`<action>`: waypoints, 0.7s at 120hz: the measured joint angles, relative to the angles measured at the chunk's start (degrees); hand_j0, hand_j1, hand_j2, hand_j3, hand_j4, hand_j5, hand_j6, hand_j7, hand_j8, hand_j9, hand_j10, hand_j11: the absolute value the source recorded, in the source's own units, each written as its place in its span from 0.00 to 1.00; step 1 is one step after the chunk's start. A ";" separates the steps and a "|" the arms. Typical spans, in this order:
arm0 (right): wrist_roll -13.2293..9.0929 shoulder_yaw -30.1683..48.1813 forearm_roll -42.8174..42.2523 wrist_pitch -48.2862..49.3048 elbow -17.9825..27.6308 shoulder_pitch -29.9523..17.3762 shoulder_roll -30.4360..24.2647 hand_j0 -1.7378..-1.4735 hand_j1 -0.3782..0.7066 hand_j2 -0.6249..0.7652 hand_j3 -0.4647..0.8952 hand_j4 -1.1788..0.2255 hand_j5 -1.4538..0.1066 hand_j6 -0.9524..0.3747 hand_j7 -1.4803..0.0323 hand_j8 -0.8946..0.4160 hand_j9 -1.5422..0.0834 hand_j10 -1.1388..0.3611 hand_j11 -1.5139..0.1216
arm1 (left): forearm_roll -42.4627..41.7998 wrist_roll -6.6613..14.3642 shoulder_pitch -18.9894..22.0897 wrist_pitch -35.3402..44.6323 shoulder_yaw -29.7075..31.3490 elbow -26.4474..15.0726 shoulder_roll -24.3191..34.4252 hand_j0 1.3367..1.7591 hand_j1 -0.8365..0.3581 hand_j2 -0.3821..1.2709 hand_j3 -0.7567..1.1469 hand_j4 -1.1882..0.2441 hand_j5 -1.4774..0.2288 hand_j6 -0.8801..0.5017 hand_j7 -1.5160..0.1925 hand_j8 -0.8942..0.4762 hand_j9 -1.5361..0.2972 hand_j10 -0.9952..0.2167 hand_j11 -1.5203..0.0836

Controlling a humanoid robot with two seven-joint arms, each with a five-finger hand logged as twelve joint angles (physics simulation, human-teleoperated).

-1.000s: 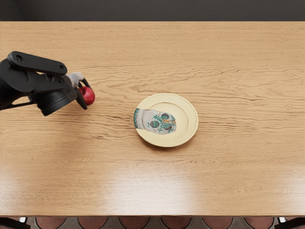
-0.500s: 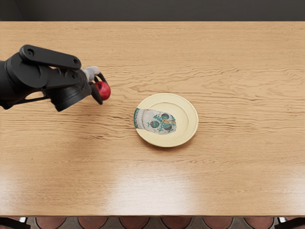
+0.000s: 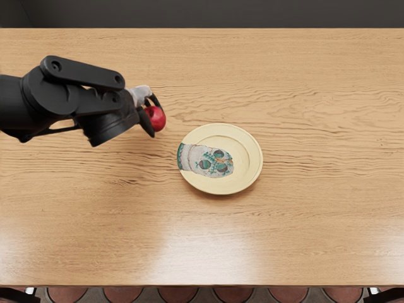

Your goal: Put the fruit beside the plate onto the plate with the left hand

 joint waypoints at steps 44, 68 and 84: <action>0.00 0.00 -0.01 0.00 0.00 0.00 0.00 0.30 0.03 0.45 0.34 0.84 0.93 0.72 0.98 0.68 0.95 0.76 0.93 | -0.04 0.01 -0.11 -0.04 -2.69 -1.18 -1.21 0.76 0.47 0.29 0.40 0.47 0.45 0.31 0.48 0.26 0.45 0.38 0.51; 0.00 0.00 -0.02 0.00 0.00 -0.01 0.00 0.30 0.03 0.45 0.34 0.84 0.93 0.72 0.98 0.68 0.95 0.76 0.93 | -0.05 0.00 -0.29 -0.28 -4.44 -2.03 -1.91 0.76 0.48 0.29 0.40 0.47 0.45 0.31 0.48 0.26 0.46 0.38 0.51; 0.00 0.00 -0.01 0.00 0.00 -0.01 0.00 0.30 0.03 0.45 0.34 0.84 0.93 0.72 0.98 0.68 0.95 0.76 0.93 | -0.04 0.00 -0.20 -1.22 -5.79 -2.20 -1.91 0.76 0.48 0.29 0.40 0.47 0.45 0.31 0.48 0.26 0.46 0.38 0.51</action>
